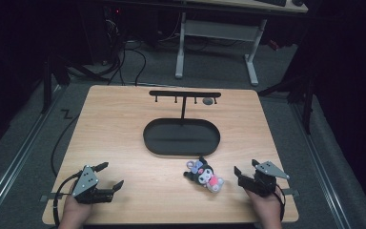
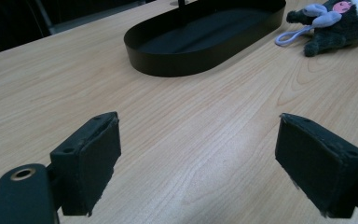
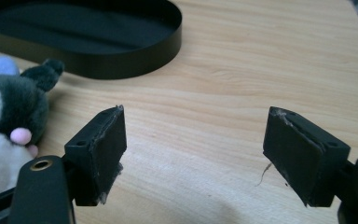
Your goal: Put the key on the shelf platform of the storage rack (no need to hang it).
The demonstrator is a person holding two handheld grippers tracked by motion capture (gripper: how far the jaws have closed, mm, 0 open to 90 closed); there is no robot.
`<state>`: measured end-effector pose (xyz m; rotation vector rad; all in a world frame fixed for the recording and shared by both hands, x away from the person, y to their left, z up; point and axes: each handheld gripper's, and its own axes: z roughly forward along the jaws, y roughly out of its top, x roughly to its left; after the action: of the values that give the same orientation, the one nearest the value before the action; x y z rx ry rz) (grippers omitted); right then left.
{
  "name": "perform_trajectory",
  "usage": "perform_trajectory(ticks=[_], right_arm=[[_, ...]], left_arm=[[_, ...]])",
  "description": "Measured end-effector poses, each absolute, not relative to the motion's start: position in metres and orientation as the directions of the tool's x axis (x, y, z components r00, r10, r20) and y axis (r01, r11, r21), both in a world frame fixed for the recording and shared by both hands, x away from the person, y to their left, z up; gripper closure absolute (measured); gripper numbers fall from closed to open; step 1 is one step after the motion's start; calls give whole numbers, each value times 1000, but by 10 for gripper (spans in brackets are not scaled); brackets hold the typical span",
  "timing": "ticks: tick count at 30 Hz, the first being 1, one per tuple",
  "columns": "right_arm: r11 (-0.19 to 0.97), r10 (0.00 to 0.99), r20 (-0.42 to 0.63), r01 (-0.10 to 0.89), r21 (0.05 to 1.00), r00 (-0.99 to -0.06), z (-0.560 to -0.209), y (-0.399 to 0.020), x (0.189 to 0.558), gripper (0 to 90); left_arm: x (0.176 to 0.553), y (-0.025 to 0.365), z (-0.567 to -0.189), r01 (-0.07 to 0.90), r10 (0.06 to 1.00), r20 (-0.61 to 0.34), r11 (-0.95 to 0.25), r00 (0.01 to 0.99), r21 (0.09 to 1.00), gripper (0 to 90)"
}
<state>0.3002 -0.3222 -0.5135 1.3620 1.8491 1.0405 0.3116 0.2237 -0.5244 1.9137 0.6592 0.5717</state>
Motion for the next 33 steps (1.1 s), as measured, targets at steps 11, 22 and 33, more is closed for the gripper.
perform_trajectory(ticks=[11, 22, 33], right_arm=[[172, 959, -30, 491, 854, -283, -513, -319, 299, 205], [185, 949, -28, 482, 856, -315, -512, -317, 301, 185], [185, 942, 4, 530, 828, -336, -507, -314, 303, 186]], left_arm=[[313, 225, -523, 192, 672, 96, -341, 734, 920, 148], [311, 226, -523, 194, 676, 94, -338, 731, 921, 148], [312, 227, -521, 215, 659, 65, -335, 750, 918, 149]])
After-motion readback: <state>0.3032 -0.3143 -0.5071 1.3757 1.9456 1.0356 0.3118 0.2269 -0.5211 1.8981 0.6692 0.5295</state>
